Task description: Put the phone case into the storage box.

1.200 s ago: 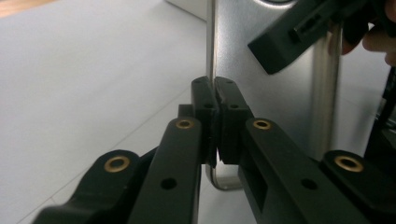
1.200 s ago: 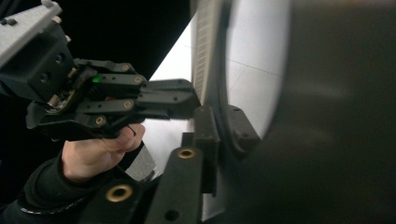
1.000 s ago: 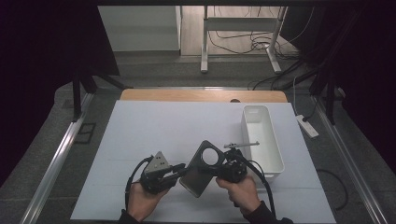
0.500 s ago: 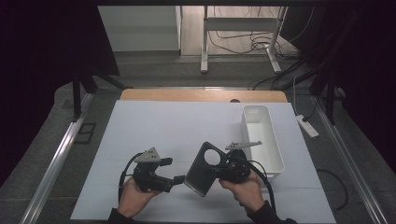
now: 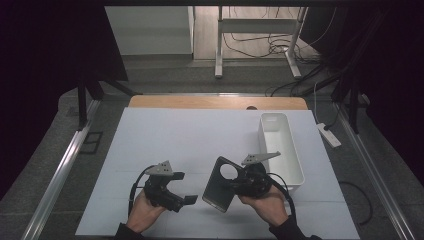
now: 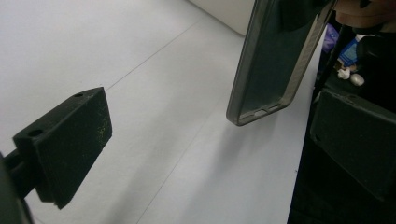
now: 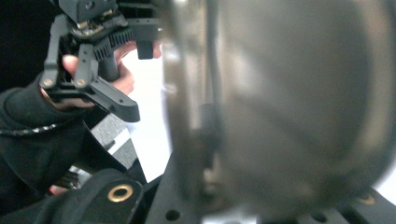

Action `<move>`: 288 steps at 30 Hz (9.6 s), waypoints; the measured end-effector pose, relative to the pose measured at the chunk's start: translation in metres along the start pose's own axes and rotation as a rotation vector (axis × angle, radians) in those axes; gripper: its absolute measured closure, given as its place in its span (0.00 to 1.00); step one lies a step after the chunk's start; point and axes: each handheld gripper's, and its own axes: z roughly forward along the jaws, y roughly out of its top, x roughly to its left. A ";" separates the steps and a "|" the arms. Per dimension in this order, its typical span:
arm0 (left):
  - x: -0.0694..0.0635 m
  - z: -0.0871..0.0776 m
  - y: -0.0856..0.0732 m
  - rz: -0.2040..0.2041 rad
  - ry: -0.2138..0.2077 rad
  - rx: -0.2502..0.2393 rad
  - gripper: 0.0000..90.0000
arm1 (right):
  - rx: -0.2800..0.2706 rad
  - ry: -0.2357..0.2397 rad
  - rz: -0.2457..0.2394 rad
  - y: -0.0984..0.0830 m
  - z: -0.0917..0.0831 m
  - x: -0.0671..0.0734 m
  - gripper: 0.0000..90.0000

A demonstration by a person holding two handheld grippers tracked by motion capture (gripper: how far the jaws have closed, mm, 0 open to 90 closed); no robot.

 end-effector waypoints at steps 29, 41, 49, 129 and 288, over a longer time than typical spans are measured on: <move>-0.022 0.032 0.007 0.068 -0.155 0.074 0.00 | 0.050 0.155 -0.137 0.002 0.008 0.021 0.95; -0.031 0.033 0.007 0.134 -0.197 0.092 0.30 | 0.045 0.188 -0.160 0.003 0.008 0.023 0.95; -0.028 0.032 0.006 0.129 -0.298 0.110 0.69 | 0.050 0.208 -0.166 0.003 0.008 0.023 0.95; -0.030 0.027 0.007 0.025 0.015 0.156 0.94 | -0.107 -0.309 -0.162 0.022 -0.028 0.015 0.00; -0.017 -0.108 -0.102 -0.070 0.478 -0.026 0.00 | -0.283 -0.440 -0.256 0.078 -0.141 -0.051 0.88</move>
